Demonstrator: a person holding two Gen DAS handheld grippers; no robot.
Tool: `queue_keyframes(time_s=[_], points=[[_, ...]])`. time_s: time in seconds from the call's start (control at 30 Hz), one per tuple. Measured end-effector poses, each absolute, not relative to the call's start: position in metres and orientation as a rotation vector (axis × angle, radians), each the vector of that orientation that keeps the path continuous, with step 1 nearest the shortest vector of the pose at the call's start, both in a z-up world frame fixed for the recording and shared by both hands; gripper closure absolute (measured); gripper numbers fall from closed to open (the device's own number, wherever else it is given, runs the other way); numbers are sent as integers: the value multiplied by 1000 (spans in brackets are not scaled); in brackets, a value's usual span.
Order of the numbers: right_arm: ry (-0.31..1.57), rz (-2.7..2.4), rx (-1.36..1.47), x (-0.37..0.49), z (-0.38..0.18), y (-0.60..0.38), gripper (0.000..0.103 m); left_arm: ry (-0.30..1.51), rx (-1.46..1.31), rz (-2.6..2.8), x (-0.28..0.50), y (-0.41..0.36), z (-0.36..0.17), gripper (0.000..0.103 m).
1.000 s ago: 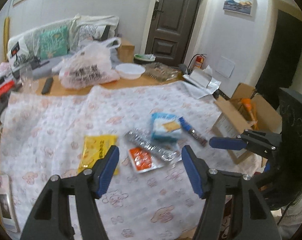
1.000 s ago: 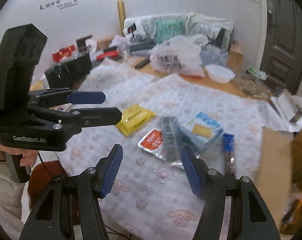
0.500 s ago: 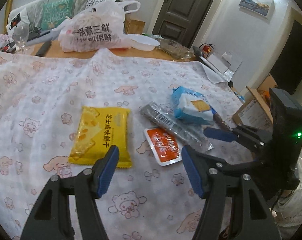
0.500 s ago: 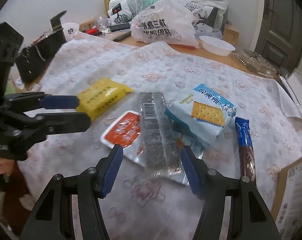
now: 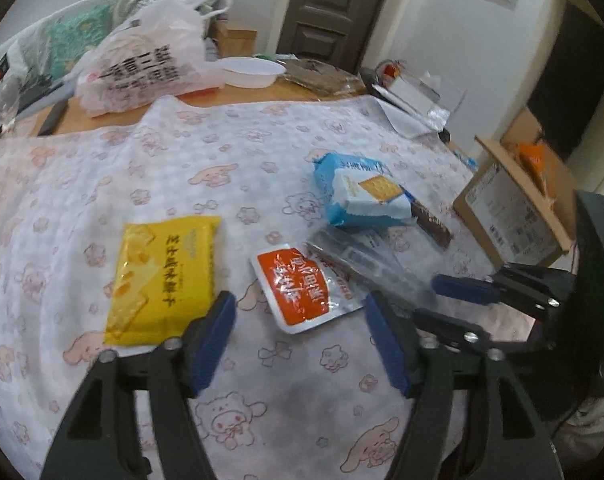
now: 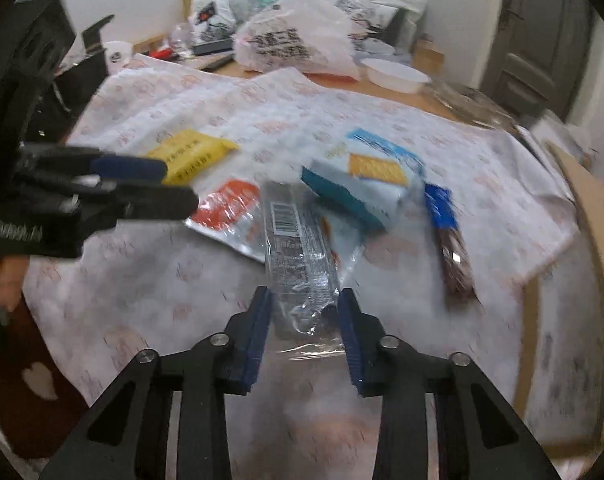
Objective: Organize snacks
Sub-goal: 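Grasp the clear seaweed packet with the right gripper while the left grasps the spicy strip packet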
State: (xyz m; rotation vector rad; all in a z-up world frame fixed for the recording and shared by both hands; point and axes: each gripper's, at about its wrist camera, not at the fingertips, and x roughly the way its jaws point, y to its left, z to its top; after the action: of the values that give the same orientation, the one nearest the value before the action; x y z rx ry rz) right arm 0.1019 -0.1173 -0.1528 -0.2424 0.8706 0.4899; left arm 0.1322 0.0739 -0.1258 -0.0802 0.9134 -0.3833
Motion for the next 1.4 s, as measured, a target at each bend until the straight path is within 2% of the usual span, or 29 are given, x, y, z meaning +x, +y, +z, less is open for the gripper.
queue_keyframes(time_s=[0.03, 0.13, 0.3, 0.37, 0.4, 0.47, 0.53, 0.57, 0.73, 0.83, 1.2, 1.33, 1.4], points=[[869, 469, -248, 98, -154, -121, 75, 909, -61, -378, 134, 71, -126, 21], [894, 433, -217, 91, -159, -136, 74, 912, -14, -377, 144, 62, -127, 21], [851, 480, -195, 91, -158, -143, 67, 959, 30, -379, 166, 48, -138, 21], [835, 502, -207, 96, -160, -139, 53, 969, 29, -385, 172, 44, -142, 21], [828, 520, -213, 99, -162, -137, 51, 972, 26, -387, 177, 42, -144, 21], [811, 527, -244, 103, -165, -133, 53, 970, 27, -403, 181, 38, -146, 21], [808, 504, -256, 105, -166, -134, 63, 974, 32, -422, 187, 33, -148, 21], [810, 508, -239, 105, -165, -137, 64, 977, 38, -426, 189, 31, -149, 21], [820, 420, -253, 95, -165, -152, 66, 991, 67, -483, 194, 18, -152, 22], [828, 371, -238, 90, -166, -161, 66, 998, 117, -487, 186, 11, -153, 25], [831, 359, -210, 74, -166, -181, 64, 1029, 148, -534, 125, 6, -149, 25], [815, 400, -203, 72, -166, -184, 53, 995, 155, -442, 131, 6, -149, 25], [808, 390, -216, 73, -169, -185, 51, 984, 117, -413, 143, 9, -149, 25]])
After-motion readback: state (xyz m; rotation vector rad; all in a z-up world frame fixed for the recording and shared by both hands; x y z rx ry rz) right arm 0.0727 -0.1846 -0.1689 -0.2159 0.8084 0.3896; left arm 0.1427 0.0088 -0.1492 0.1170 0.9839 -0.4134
